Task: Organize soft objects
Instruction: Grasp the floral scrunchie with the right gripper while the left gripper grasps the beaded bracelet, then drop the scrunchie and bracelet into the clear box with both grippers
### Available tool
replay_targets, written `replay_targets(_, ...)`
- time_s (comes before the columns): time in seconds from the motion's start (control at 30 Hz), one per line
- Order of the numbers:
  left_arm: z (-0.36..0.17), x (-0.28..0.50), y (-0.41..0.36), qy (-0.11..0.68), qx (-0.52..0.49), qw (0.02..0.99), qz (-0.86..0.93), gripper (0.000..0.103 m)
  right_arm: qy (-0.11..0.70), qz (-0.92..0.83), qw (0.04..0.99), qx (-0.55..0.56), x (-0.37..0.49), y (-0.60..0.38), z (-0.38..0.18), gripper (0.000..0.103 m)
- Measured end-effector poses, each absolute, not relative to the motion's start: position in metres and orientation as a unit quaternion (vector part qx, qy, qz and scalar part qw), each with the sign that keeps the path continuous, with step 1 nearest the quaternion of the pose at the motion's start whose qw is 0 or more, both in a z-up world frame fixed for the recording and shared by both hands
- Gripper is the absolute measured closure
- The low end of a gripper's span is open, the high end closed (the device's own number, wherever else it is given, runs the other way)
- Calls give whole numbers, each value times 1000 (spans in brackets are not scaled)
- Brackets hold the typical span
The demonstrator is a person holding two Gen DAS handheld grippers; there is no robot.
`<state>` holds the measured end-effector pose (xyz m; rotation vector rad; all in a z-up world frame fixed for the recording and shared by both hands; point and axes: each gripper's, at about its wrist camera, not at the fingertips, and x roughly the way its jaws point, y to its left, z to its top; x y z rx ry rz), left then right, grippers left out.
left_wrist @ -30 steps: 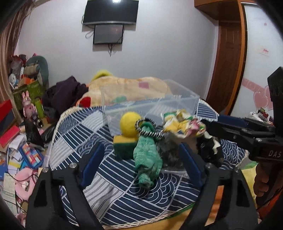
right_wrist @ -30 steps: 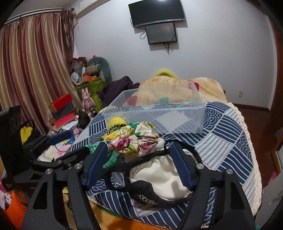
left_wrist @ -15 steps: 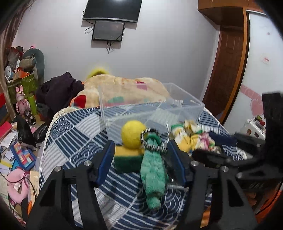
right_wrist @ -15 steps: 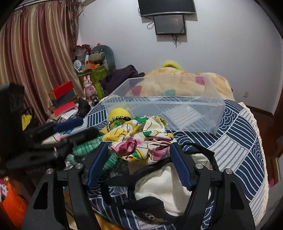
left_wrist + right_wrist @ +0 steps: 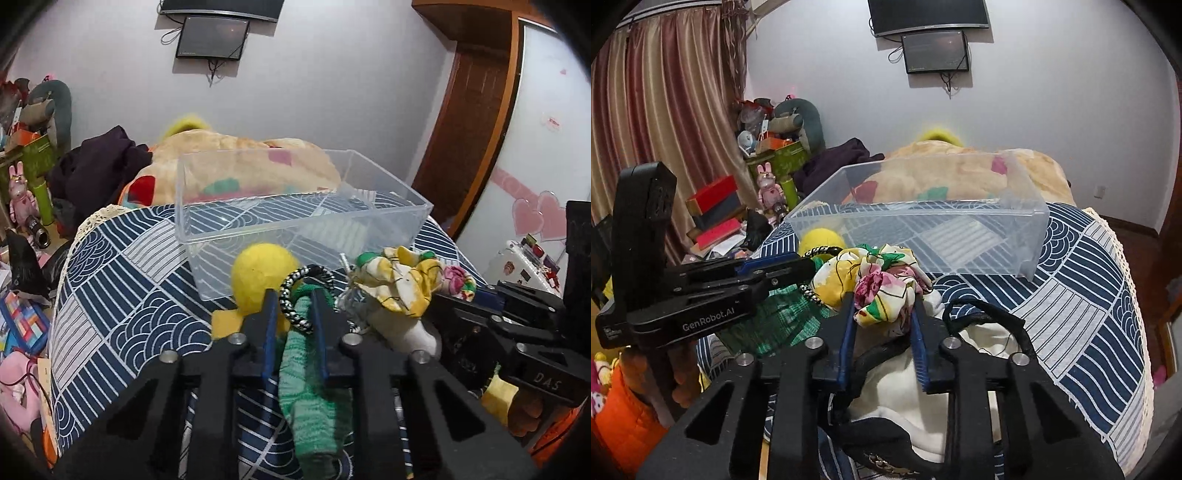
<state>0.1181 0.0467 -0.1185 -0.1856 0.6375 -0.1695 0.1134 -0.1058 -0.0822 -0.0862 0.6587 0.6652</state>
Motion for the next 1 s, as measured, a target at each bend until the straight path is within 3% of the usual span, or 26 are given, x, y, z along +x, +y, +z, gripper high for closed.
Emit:
replay_targets(0.27,-111,110,42,296,-76,949,-83,97,290,311,905,-35,109,-112,-68,89)
replay_targets(1.0,-32,143,59,225,-61,970,-67,97,218,279,934,-41,149,-120,-8,89)
